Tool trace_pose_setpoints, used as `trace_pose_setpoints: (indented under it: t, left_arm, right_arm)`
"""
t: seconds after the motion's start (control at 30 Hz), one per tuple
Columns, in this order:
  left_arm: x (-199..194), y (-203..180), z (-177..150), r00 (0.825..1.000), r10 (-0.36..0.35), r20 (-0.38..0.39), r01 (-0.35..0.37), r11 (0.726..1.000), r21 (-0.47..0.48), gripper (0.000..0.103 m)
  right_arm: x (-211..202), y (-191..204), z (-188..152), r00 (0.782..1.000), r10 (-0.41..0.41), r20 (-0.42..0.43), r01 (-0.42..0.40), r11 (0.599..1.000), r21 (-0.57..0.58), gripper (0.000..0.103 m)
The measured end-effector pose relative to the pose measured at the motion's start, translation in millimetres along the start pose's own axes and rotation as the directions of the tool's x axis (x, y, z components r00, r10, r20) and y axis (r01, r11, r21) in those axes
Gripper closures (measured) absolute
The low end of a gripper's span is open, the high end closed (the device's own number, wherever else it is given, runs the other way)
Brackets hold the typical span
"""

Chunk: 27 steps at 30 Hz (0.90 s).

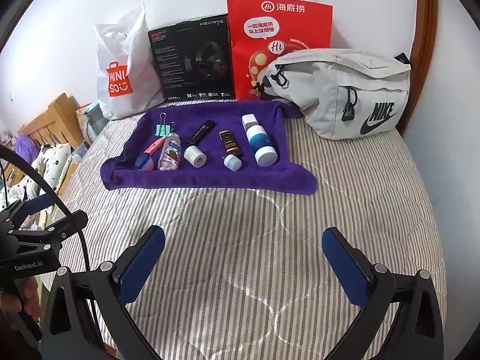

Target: Organize rigid objects

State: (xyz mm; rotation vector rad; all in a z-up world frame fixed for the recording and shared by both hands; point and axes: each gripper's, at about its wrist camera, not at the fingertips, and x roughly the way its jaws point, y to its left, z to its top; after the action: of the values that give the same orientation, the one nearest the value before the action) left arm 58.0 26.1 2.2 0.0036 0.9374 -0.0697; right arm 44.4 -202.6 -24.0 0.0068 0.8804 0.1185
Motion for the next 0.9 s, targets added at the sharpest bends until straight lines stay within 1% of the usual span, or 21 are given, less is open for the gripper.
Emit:
trace_pose_setpoints:
  t: [0.63, 0.9]
  left_arm:
    - [-3.5, 0.4, 4.8, 1.000, 0.021, 0.005, -0.021, 1.000, 0.003, 0.000]
    - [-6.1, -0.2, 8.1, 0.999, 0.031, 0.007, -0.031, 0.999, 0.019, 0.000]
  right_arm:
    - [4.9, -2.1, 1.4, 1.000, 0.000, -0.011, 0.000, 1.000, 0.000, 0.000]
    - [6.3, -2.6, 1.6, 1.000, 0.005, -0.012, -0.005, 1.000, 0.001, 0.000]
